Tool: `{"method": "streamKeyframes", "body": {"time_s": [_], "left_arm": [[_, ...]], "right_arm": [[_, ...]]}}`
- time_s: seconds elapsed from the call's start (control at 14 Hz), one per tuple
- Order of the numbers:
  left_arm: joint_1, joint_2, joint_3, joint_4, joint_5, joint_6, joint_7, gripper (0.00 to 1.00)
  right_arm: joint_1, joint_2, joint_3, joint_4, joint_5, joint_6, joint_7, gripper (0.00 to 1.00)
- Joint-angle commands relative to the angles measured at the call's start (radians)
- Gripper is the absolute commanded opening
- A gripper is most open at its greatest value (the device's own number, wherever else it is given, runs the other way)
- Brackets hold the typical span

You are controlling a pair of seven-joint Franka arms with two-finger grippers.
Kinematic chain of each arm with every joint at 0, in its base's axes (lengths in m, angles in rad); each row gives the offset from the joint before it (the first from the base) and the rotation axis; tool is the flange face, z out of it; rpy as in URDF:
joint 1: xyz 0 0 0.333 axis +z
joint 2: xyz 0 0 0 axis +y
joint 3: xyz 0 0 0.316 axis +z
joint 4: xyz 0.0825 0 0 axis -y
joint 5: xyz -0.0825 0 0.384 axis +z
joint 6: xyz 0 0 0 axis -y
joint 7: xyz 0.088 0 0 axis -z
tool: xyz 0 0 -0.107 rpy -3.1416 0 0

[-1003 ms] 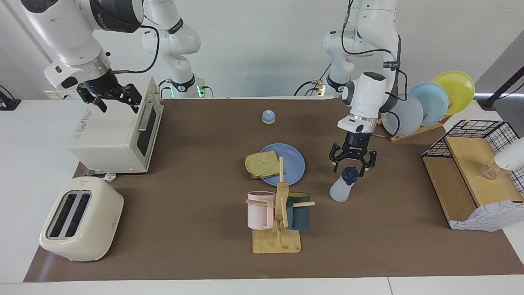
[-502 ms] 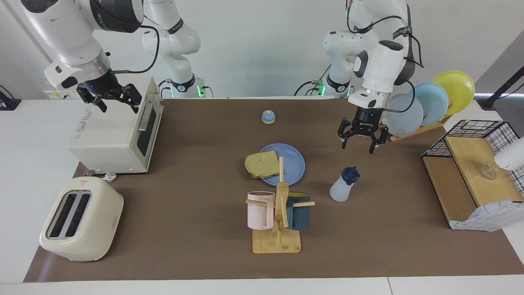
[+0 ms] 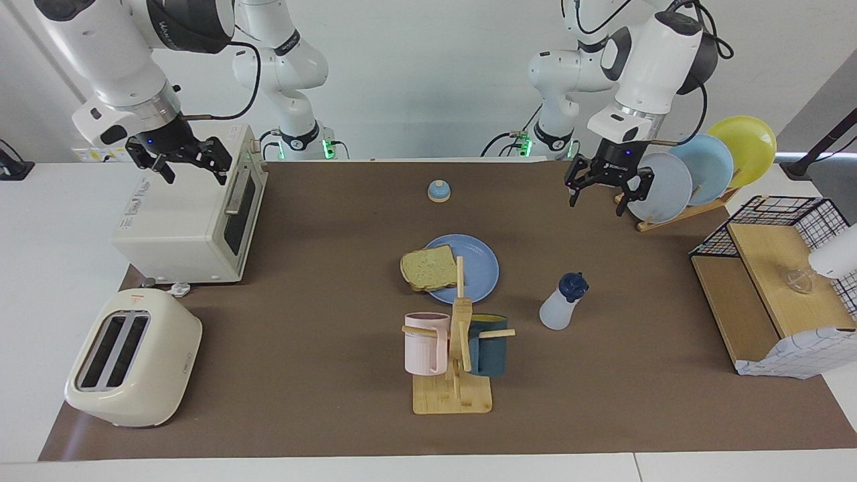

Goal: Put bread on plate and add seasoning

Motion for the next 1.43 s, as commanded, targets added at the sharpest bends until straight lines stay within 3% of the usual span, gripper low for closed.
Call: {"method": "streamKeyframes", "body": {"time_s": [0.0, 0.43, 0.57, 0.86, 1.36], "left_arm": [[0.03, 0.007, -0.001, 0.126, 0.017, -0.172, 0.008, 1.0], [0.145, 0.048, -0.001, 0.353, 0.037, -0.517, 0.009, 1.0], [0.183, 0.053, 0.001, 0.376, 0.046, -0.603, 0.012, 1.0], [0.205, 0.021, 0.001, 0.319, 0.048, -0.617, 0.008, 1.0], [0.179, 0.03, -0.01, 0.338, 0.141, -0.581, -0.008, 1.0]], "right_arm": [[-0.007, -0.003, -0.002, -0.001, 0.02, 0.001, -0.031, 1.0], [-0.007, -0.003, -0.002, 0.001, 0.02, 0.001, -0.031, 1.0], [-0.007, -0.003, -0.002, -0.001, 0.02, 0.001, -0.031, 1.0], [-0.007, -0.003, -0.002, -0.001, 0.02, 0.001, -0.031, 1.0], [-0.007, -0.003, -0.002, 0.001, 0.02, 0.001, -0.031, 1.0]]}}
